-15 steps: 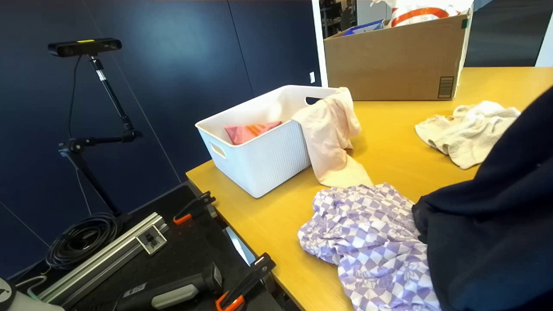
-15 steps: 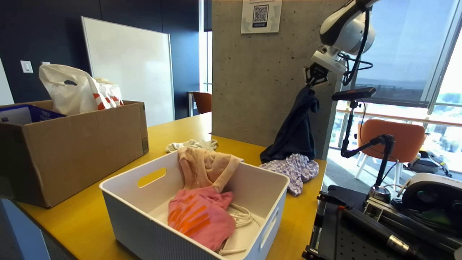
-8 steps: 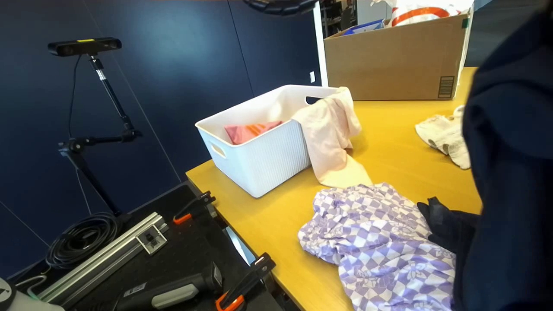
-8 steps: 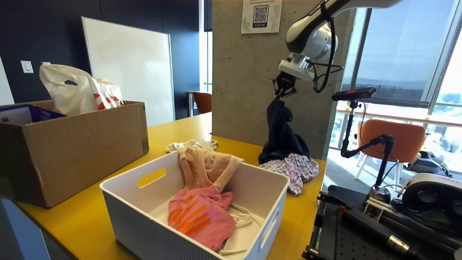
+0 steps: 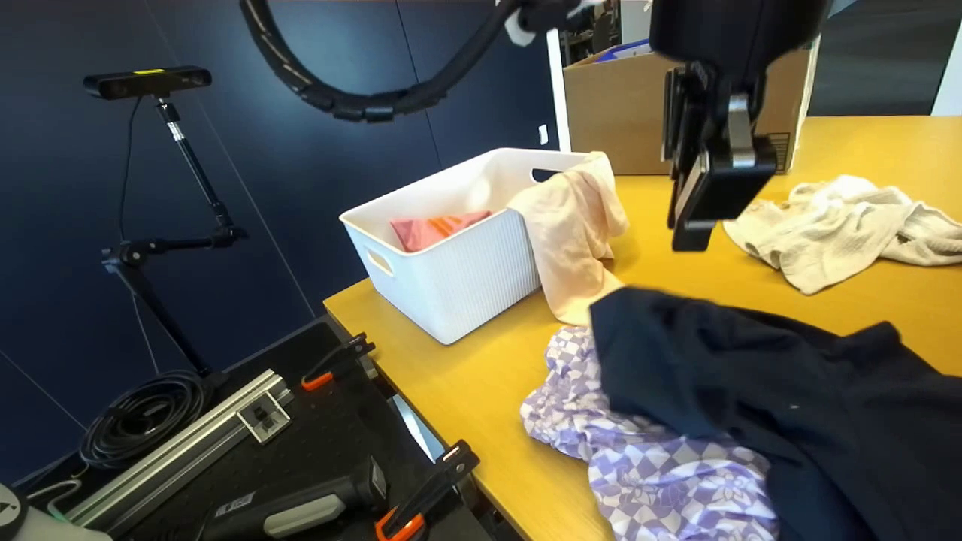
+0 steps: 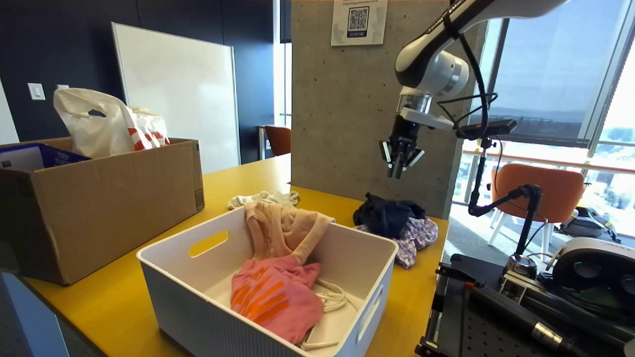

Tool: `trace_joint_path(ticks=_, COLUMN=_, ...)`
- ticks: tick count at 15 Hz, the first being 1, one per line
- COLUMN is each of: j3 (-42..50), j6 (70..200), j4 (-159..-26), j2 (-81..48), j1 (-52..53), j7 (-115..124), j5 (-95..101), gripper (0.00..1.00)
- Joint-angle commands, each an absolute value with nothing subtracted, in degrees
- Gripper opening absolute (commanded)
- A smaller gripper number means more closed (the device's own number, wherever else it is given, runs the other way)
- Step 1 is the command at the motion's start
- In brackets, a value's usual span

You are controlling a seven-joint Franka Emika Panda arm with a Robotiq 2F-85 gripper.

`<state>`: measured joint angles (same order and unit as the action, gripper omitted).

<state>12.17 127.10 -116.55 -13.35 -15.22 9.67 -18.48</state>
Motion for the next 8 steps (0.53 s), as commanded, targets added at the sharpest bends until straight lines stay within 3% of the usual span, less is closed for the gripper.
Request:
trace_joint_path(ticks=1, j3=13.0, j6=120.3, j4=-115.6, j2=-15.0, j1=-17.6, j7=1.7, j5=-16.9, gripper=0.58)
trace_joint_path(ticks=6, j3=12.6, j6=125.5, j4=-116.7, j2=-15.5, j1=-14.1, j7=5.6, j5=-8.9, gripper=0.94)
trace_joint_path(ticks=8, j3=11.2, j6=128.2, j4=-117.2, j2=-14.0, j1=-12.0, j7=8.0, j5=-10.0, gripper=1.00)
